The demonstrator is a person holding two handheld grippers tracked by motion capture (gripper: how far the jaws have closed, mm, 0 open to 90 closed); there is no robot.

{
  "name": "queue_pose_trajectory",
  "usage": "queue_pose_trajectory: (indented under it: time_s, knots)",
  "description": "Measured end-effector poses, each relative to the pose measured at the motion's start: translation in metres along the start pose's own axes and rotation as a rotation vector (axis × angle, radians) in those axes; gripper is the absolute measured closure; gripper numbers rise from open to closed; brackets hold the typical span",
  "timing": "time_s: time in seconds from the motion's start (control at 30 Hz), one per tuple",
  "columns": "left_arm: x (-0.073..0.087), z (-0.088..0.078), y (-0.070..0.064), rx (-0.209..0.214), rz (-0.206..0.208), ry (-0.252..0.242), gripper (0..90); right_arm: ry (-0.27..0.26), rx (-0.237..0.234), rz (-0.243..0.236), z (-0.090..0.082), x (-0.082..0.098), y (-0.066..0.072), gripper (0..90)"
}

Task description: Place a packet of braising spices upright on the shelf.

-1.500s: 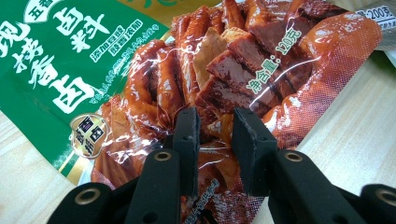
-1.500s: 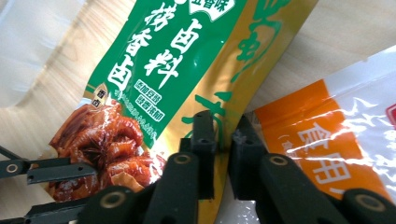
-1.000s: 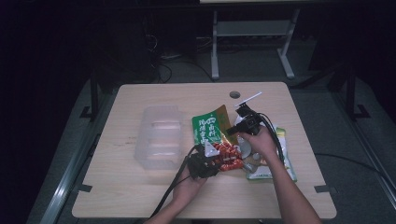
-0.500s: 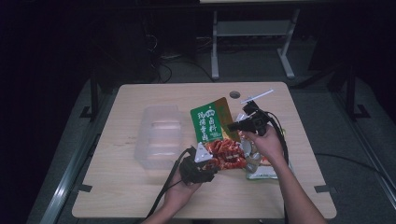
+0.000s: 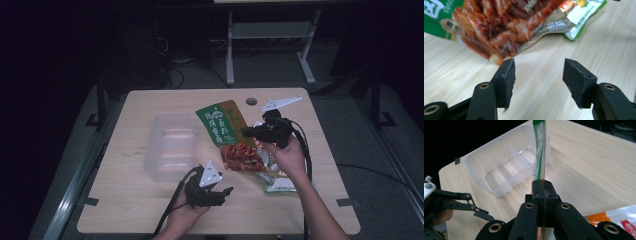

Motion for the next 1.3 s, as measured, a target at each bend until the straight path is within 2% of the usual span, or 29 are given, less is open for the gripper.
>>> queue_pose_trajectory:
  time_s: [0.1, 0.3, 0.47, 0.5, 0.57, 0.63, 0.67, 0.77, 0.97, 1.3]
  knots:
    - [0.003, -0.003, -0.002, 0.008, 0.004, -0.001, 40.9, -0.009, 0.011, -0.033, -0.001, -0.004, 0.005, 90.0]
    - [0.008, -0.009, -0.004, 0.016, 0.001, -0.005, 40.4, -0.027, 0.012, -0.064, 0.001, -0.009, 0.013, 90.0]
    - [0.011, -0.013, -0.003, 0.020, -0.004, -0.021, 39.7, -0.054, 0.002, -0.059, 0.001, -0.015, 0.016, 90.0]
    - [0.012, -0.014, -0.002, 0.020, 0.007, -0.016, 39.5, -0.055, 0.000, -0.056, 0.001, -0.016, 0.016, 90.0]
    - [0.015, -0.015, -0.004, 0.028, -0.014, -0.023, 39.1, -0.065, 0.002, -0.061, 0.001, -0.019, 0.017, 90.0]
    - [0.017, -0.016, -0.003, 0.029, -0.005, -0.021, 38.7, -0.075, -0.003, -0.064, 0.000, -0.023, 0.019, 90.0]
    - [0.017, -0.015, -0.004, 0.030, -0.016, -0.024, 38.7, -0.080, -0.004, -0.065, 0.001, -0.025, 0.020, 90.0]
    - [0.019, -0.016, -0.002, 0.033, -0.006, -0.019, 38.5, -0.095, -0.012, -0.070, 0.002, -0.030, 0.022, 90.0]
    - [0.022, -0.017, 0.002, 0.036, -0.027, -0.033, 38.1, -0.102, -0.027, -0.084, 0.008, -0.040, 0.028, 90.0]
    - [0.021, -0.017, 0.000, 0.054, -0.032, -0.044, 38.0, -0.128, -0.047, -0.099, 0.019, -0.059, 0.032, 90.0]
Point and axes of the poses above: each handheld gripper's, and its own axes: z roughly forward along the jaws, x roughly out of its underside, y roughly to its left, the point moved 4 cm from there along z, roughly forward along the jaws, and after that the axes turned 1 degree about -y, right-handed, at the moved point
